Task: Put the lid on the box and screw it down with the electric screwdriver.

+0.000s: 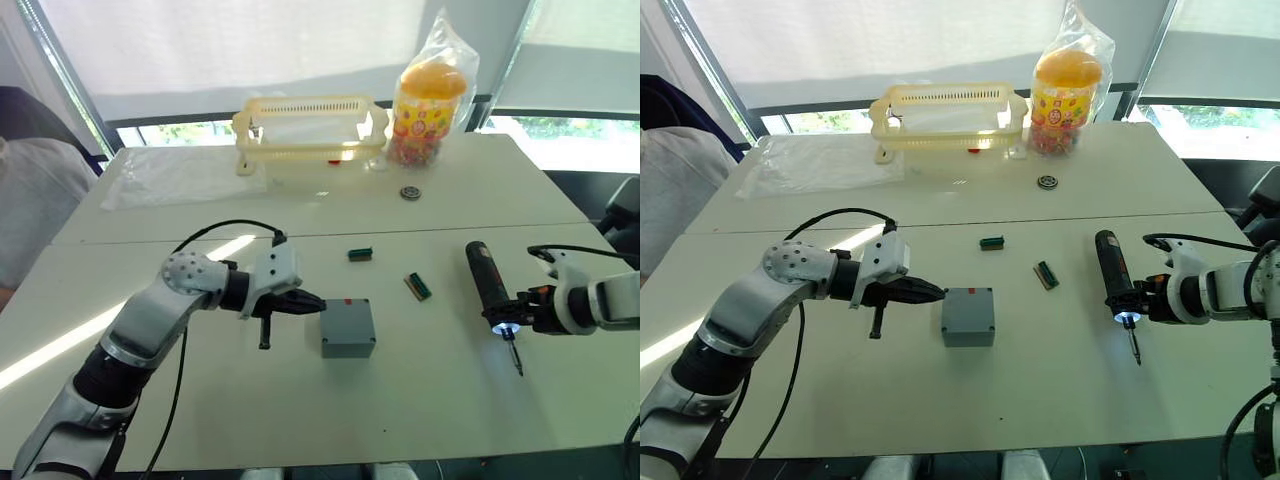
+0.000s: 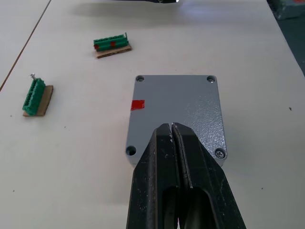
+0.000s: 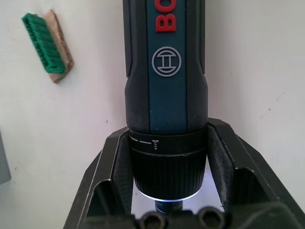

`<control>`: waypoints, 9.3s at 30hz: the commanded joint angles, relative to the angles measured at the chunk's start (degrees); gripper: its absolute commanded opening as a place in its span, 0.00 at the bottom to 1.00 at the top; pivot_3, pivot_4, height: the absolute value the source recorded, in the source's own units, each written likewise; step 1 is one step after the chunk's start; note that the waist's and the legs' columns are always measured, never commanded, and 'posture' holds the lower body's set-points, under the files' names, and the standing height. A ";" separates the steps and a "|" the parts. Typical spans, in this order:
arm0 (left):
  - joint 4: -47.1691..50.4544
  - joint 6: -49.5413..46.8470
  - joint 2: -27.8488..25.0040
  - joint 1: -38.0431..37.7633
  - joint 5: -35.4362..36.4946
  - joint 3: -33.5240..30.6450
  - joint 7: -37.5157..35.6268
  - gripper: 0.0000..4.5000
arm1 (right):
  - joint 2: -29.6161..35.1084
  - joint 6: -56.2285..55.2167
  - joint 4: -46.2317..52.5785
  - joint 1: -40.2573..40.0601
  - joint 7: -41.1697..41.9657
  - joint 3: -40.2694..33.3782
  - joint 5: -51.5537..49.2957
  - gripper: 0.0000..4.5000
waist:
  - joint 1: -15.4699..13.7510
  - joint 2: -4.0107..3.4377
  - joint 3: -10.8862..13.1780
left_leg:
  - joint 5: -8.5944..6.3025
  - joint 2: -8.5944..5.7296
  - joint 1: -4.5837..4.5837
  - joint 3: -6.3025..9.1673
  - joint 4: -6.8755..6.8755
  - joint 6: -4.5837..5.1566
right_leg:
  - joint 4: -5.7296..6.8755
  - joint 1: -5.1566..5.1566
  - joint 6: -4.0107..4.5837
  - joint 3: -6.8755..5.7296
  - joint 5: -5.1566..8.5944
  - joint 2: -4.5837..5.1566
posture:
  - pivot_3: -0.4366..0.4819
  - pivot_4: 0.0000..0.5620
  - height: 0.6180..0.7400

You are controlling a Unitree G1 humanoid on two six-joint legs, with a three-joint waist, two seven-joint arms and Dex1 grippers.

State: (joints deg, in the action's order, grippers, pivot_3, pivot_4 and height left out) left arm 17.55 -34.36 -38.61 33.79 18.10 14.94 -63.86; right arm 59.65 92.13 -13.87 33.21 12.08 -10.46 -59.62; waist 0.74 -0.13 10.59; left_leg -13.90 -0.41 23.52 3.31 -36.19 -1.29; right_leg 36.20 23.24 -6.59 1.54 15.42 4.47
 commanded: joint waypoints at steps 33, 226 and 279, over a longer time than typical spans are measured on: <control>-21.60 12.23 8.11 1.20 -10.81 8.57 -1.24 0.00 | -18.80 -34.32 50.39 -29.15 19.72 11.54 14.20 1.00 | -0.22 0.23 -0.02 | 0.01 -0.01 -0.13 0.23 -0.60 -0.03 | 0.06 -0.49 0.00 -0.17 -0.06 0.02 | 0.48 0.27 1.00; -1.27 -3.80 -2.44 -0.98 3.25 -3.47 0.01 0.00 | -25.86 -47.59 39.73 -16.67 28.05 12.13 26.85 0.01 | 0.07 0.28 0.05 | 0.14 -0.04 -0.04 0.16 -0.81 -0.27 | 0.94 -0.03 -0.13 -0.10 -0.11 0.06 | 0.48 0.27 1.00; -0.66 1.67 5.46 3.77 4.48 -0.10 -0.62 0.00 | 12.46 0.37 4.19 15.90 32.42 16.78 15.17 0.99 | 0.21 0.28 0.15 | 0.12 0.02 -0.01 -0.02 -0.78 -0.23 | 0.76 0.02 0.16 -0.05 0.02 0.11 | 0.48 0.27 1.00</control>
State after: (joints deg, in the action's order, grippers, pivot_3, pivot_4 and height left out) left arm 14.47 -33.21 -33.13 38.03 22.62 15.00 -65.55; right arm 69.77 92.11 -7.22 46.61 43.57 3.73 -45.24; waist 0.95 0.15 10.74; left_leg -13.78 -0.40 23.53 3.29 -36.97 -1.52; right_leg 36.97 23.26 -6.44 1.49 15.44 4.59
